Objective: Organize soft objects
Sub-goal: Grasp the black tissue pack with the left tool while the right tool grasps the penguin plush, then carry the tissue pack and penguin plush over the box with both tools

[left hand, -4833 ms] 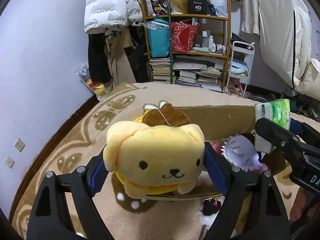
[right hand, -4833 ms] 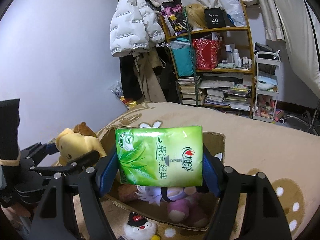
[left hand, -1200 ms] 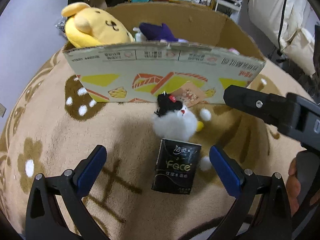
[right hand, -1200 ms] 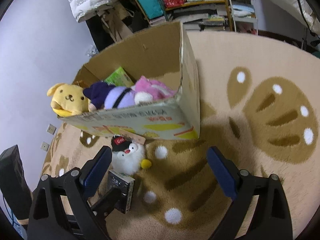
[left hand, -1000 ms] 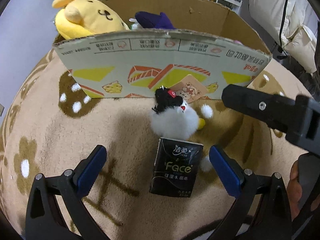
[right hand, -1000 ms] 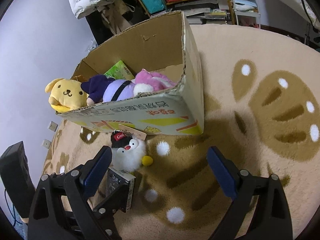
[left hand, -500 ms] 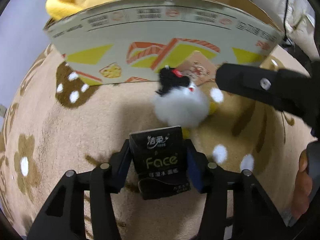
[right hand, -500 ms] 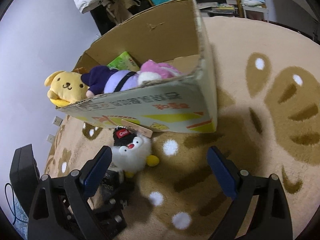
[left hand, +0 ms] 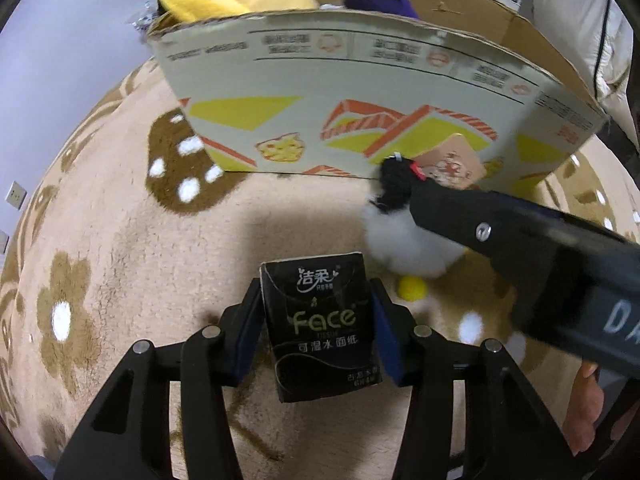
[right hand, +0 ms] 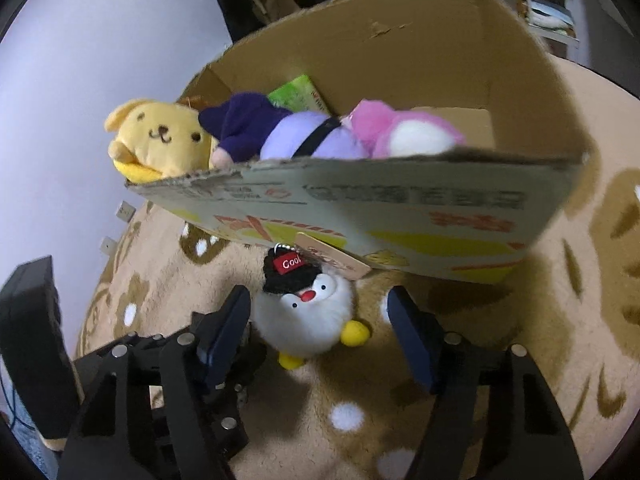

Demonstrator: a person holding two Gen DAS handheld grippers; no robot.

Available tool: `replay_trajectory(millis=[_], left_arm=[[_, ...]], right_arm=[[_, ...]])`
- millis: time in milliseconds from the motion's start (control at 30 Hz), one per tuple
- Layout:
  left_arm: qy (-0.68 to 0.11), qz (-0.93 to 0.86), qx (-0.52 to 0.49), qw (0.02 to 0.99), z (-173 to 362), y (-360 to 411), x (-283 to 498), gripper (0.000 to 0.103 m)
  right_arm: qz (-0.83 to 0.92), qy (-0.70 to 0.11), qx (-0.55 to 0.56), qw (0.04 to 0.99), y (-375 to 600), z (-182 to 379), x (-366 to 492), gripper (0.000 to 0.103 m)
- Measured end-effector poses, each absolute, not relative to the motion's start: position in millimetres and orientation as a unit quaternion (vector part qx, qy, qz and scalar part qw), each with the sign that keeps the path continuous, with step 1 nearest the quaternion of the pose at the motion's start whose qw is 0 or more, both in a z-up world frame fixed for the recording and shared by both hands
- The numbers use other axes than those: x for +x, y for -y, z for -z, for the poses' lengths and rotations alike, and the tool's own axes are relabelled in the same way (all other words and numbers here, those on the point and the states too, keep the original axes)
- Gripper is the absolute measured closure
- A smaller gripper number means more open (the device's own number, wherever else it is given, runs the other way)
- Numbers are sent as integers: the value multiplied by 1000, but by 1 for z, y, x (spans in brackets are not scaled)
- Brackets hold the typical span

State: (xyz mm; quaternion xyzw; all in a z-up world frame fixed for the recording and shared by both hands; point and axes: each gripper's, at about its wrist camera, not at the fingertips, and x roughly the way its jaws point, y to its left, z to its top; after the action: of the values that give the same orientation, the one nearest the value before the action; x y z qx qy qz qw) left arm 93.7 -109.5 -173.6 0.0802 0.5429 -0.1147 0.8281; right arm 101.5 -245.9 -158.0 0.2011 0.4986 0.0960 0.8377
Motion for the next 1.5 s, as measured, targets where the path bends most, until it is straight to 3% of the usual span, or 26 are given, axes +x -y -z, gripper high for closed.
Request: replay_trajectory(millis=[333,567,1067,1500], left_arm=[[-543,106,79,829,174,110,87,54],[-543,106,79,829,173,103,96,54],[-481,125,103,862,131,102,81,56],[-373,134,96,913,36,101,55,56]], right_arm=[[-92,-509,170,839,238,169,110,29],[-99,-533,133,830,230,176,113,70],[-67,-472,151,866,253,124,71,71],[-39,-370,133,918,258,32,41,71]])
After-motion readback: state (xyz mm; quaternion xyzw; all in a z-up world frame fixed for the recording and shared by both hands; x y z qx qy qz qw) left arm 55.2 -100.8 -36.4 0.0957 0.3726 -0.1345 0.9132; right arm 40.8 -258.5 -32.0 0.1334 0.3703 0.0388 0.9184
